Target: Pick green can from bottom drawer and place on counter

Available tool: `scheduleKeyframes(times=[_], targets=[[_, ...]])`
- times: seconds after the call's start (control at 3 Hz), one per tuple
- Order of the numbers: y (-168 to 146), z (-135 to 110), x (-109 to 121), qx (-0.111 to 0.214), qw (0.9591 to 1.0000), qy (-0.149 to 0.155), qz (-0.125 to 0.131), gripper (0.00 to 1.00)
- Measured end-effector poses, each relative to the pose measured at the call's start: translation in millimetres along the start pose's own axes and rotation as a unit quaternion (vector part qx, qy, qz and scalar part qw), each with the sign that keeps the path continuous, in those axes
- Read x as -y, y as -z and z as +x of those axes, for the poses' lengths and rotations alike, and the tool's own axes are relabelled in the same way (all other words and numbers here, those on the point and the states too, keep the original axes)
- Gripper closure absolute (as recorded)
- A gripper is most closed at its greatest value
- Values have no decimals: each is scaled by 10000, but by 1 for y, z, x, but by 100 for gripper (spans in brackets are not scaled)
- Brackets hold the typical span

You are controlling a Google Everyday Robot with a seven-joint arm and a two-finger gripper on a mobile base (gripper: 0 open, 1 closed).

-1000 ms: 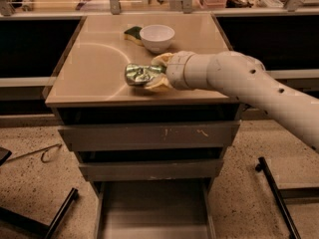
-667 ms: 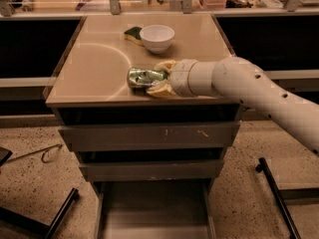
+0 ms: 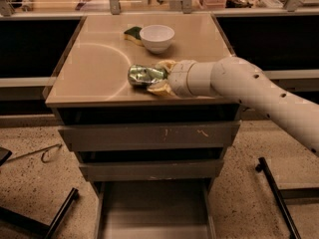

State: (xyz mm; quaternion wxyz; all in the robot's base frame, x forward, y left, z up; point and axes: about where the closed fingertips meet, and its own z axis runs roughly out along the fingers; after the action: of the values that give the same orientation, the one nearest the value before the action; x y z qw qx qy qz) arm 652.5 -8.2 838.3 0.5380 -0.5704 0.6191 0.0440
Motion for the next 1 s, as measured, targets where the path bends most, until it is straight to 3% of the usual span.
scheduleKeyframes(times=[1.0], targets=[[0, 0, 0, 0, 10000, 0, -1, 12]])
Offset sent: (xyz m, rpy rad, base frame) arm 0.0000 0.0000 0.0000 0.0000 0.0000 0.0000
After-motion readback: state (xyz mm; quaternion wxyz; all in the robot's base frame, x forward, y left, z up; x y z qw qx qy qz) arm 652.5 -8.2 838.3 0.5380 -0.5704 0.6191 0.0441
